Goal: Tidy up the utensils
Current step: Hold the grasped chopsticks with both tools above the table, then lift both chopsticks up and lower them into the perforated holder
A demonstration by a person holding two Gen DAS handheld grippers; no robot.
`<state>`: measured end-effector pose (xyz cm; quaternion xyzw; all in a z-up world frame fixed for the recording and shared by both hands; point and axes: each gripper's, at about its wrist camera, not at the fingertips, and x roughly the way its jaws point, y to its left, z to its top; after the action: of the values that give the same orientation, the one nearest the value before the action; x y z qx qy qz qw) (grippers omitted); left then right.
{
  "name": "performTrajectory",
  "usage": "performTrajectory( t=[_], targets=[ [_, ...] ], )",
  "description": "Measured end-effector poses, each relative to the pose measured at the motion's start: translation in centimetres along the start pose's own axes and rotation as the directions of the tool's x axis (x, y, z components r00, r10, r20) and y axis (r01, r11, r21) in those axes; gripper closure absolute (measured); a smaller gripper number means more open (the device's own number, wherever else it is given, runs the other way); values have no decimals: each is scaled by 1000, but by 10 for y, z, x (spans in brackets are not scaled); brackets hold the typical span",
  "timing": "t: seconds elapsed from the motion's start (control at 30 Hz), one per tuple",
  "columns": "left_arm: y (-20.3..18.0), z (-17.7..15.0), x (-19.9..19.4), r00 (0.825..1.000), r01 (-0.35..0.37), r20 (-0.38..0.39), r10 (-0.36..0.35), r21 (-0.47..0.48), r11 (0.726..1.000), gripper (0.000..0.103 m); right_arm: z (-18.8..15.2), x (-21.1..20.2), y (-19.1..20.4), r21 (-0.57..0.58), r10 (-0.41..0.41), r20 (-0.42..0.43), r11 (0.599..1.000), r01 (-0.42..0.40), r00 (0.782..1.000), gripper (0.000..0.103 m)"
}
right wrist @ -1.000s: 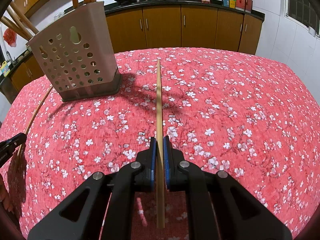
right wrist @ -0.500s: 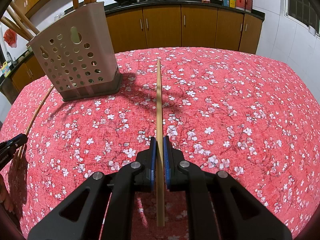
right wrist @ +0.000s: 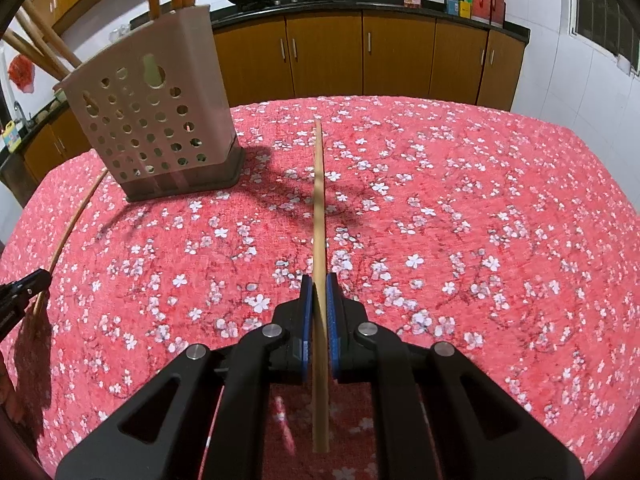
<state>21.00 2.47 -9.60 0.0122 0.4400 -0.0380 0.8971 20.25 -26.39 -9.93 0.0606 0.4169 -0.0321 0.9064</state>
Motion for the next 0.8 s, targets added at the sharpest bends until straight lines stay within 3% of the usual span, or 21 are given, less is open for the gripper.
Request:
performTrajectory(
  t=[0.33, 0.57, 0.8],
  targets=[
    [11, 19, -51, 993, 36, 117, -34, -16, 999, 95, 23, -73, -4, 13, 19, 199, 1000, -22, 980, 95],
    [15, 41, -97, 966, 84, 246, -75, -25, 996, 95, 41, -110, 1, 15, 30, 314, 999, -37, 949, 95],
    [9, 58, -130, 934, 121, 341, -106, -23, 992, 95, 49, -125, 4, 9, 47, 362, 999, -54, 931, 95]
  ],
)
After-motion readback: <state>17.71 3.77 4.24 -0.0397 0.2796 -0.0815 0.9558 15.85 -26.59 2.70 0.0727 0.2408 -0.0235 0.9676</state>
